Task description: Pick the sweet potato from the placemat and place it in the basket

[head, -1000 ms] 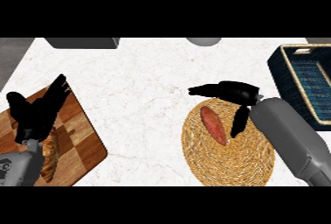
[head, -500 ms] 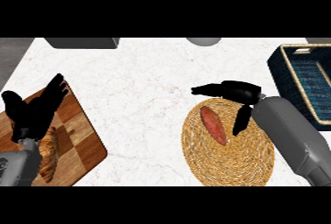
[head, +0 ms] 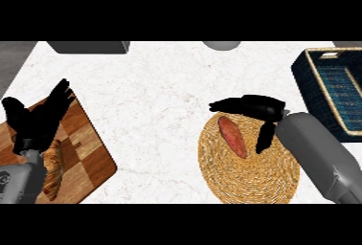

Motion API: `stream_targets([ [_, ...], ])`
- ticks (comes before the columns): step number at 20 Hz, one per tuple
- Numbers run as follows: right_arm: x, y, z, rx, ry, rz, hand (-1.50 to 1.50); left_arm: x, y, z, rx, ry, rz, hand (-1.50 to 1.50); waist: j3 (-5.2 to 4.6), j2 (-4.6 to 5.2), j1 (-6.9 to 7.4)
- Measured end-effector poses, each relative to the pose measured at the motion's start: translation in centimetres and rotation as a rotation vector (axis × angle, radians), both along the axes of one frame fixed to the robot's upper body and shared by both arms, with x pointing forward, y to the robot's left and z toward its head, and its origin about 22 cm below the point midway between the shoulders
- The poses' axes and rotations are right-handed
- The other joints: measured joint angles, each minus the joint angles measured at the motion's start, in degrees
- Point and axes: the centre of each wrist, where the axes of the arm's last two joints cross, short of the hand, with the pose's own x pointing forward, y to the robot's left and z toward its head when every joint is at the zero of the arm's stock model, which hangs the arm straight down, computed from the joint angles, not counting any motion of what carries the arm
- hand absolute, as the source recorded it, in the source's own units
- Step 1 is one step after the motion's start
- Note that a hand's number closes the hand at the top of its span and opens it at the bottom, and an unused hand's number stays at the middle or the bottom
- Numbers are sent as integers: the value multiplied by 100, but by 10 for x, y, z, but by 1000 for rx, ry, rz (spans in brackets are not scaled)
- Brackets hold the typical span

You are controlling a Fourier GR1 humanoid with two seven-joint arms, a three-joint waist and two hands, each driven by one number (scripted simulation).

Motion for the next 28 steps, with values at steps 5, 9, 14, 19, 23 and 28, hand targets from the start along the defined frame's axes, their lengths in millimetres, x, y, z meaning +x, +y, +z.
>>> stream_targets([
  [5, -7, 2, -18, -28, -11, 8, -150, -2, 1, -3, 2, 1, -5, 0, 0, 3, 10],
  [9, -9, 10, -19, -57, -44, 49, 150, 6, -5, 2, 0, -1, -4, 0, 0, 4, 11],
  [14, -13, 16, -32, -83, -85, 100, 150, -1, -4, 0, -3, -2, -8, 0, -9, -8, 24],
  [19, -16, 19, -35, -83, -108, 131, 150, 2, -8, -1, -2, 6, -10, 0, -12, -24, 15],
  [23, 3, 4, -25, -105, -85, -251, 150, 1, -9, -3, 2, 6, -8, 0, -15, 9, -22],
  [28, 16, -36, -11, -122, -67, -760, 150, 0, -5, -2, 2, 4, 9, 0, -33, 47, -163],
])
